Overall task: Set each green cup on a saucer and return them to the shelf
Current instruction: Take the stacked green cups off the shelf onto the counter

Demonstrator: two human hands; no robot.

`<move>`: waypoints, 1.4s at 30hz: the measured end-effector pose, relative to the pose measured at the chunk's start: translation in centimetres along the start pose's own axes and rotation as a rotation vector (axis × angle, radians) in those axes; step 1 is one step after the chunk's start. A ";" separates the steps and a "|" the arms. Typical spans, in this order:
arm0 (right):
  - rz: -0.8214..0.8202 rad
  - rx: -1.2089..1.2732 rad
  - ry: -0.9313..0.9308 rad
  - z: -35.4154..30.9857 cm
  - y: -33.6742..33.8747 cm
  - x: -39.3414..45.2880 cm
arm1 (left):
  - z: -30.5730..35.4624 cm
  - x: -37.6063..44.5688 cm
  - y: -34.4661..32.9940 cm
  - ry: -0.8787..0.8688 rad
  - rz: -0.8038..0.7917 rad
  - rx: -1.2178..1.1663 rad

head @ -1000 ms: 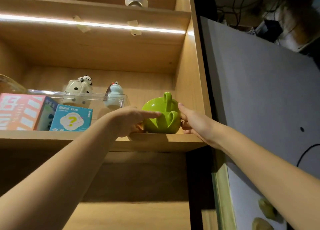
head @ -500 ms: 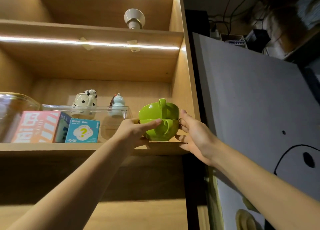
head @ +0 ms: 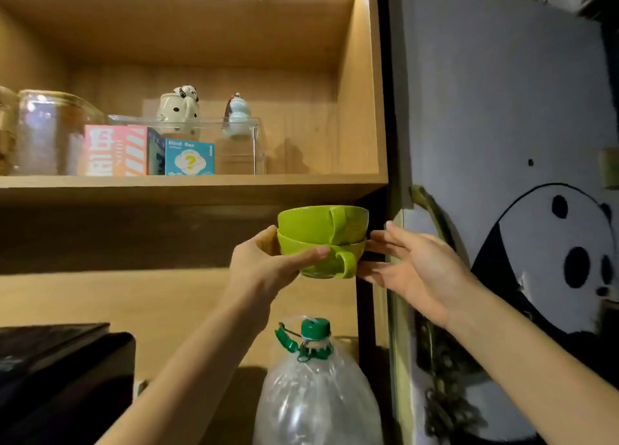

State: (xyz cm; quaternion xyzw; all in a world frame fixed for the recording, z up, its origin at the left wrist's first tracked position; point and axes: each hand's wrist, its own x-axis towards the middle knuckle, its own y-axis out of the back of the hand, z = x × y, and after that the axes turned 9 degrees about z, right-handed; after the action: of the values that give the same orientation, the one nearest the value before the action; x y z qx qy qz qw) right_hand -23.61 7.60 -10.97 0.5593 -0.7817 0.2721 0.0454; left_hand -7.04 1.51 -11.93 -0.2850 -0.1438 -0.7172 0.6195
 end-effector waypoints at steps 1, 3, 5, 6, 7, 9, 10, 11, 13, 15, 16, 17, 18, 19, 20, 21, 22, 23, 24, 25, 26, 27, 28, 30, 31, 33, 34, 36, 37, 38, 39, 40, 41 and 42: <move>0.008 0.007 -0.025 1.0 0.7 -0.6 | -1.0 -1.2 0.2 0.000 0.003 0.015; 0.022 -0.003 -0.075 3.2 2.1 -1.7 | -3.0 -3.6 0.7 0.019 -0.013 0.009; 0.038 -0.020 -0.119 5.5 3.4 -3.2 | -5.1 -6.1 1.4 0.041 -0.023 -0.001; 0.032 -0.020 -0.134 6.5 3.9 -3.9 | -6.0 -7.2 1.7 0.044 -0.014 0.022; 0.025 -0.019 -0.150 7.6 4.3 -4.6 | -7.0 -8.4 1.9 0.039 -0.002 0.052; 0.041 -0.018 -0.196 10.2 5.1 -6.2 | -9.5 -11.0 2.7 0.031 0.031 0.112; 0.062 -0.023 -0.222 11.5 5.5 -6.9 | -10.7 -12.3 3.0 0.042 0.042 0.113; 0.085 -0.027 -0.248 12.7 5.9 -7.7 | -11.9 -13.6 3.3 0.059 0.048 0.114; 0.110 -0.035 -0.294 15.0 6.7 -9.2 | -14.0 -16.0 3.9 0.089 0.051 0.138; 0.116 -0.050 -0.339 17.4 7.7 -10.7 | -16.1 -18.1 4.6 0.137 0.051 0.134; 0.125 -0.065 -0.361 18.5 8.2 -11.4 | -17.3 -19.1 5.0 0.172 0.054 0.130; 0.136 -0.085 -0.385 19.7 8.6 -12.1 | -18.3 -20.1 5.3 0.206 0.051 0.126; 0.147 -0.107 -0.409 20.8 9.0 -12.9 | -19.5 -21.2 5.7 0.239 0.047 0.117; 0.157 -0.124 -0.434 21.9 9.4 -13.7 | -20.6 -22.3 6.0 0.272 0.047 0.110; 0.168 -0.135 -0.458 23.0 9.8 -14.4 | -21.7 -23.3 6.3 0.301 0.056 0.113; 0.178 -0.145 -0.482 24.0 10.1 -15.1 | -22.7 -24.3 6.6 0.332 0.068 0.120; 0.189 -0.160 -0.507 25.1 10.5 -15.8 | -23.8 -25.3 6.9 0.366 0.080 0.126; 0.200 -0.175 -0.532 26.1 10.8 -16.4 | -24.8 -26.2 7.3 0.398 0.091 0.131; 0.215 -0.188 -0.563 27.2 11.1 -17.1 | -25.8 -27.3 7.6 0.430 0.100 0.143; 0.232 -0.200 -0.596 28.3 11.3 -17.7 | -26.7 -28.2 7.9 0.458 0.108 0.164; 0.253 -0.212 -0.630 29.3 11.6 -18.2 | -27.6 -29.1 8.1 0.477 0.113 0.190; 0.274 -0.225 -0.663 30.3 11.8 -18.6 | -28.3 -29.8 8.3 0.491 0.116 0.218; 0.295 -0.235 -0.694 31.2 12.1 -18.9 | -29.0 -30.6 8.4 0.504 0.118 0.242; 0.326 -0.247 -0.741 32.9 12.6 -19.4 | -30.2 -31.9 8.4 0.541 0.135 0.248; 0.337 -0.253 -0.758 33.6 12.9 -19.6 | -30.7 -32.5 8.3 0.564 0.153 0.243; 0.344 -0.276 -0.778 34.9 13.4 -19.7 | -31.7 -33.7 8.0 0.602 0.188 0.246; 0.345 -0.290 -0.788 35.4 13.7 -19.8 | -32.2 -34.2 7.8 0.619 0.202 0.248; 0.357 -0.311 -0.814 36.3 14.1 -19.8 | -33.0 -35.0 7.5 0.647 0.220 0.252; 0.364 -0.314 -0.829 36.6 14.3 -19.8 | -33.3 -35.2 7.4 0.653 0.229 0.259; 0.369 -0.318 -0.844 37.0 14.6 -19.8 | -33.6 -35.4 7.3 0.657 0.234 0.264; 0.375 -0.325 -0.858 37.3 14.8 -19.8 | -33.8 -35.5 7.2 0.664 0.236 0.265; 0.383 -0.335 -0.873 37.7 15.0 -19.7 | -34.1 -35.6 7.1 0.674 0.236 0.264; 0.388 -0.342 -0.888 38.0 15.2 -19.8 | -34.3 -35.7 7.1 0.688 0.235 0.261; 0.390 -0.345 -0.902 38.4 15.4 -19.8 | -34.6 -35.9 7.1 0.702 0.234 0.259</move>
State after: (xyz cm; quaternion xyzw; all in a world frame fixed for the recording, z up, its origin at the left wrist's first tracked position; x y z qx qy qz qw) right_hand -21.18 9.62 -56.70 0.4494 -0.8467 -0.1254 -0.2558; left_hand -5.66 9.70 -61.60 0.0439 0.0211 -0.6715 0.7394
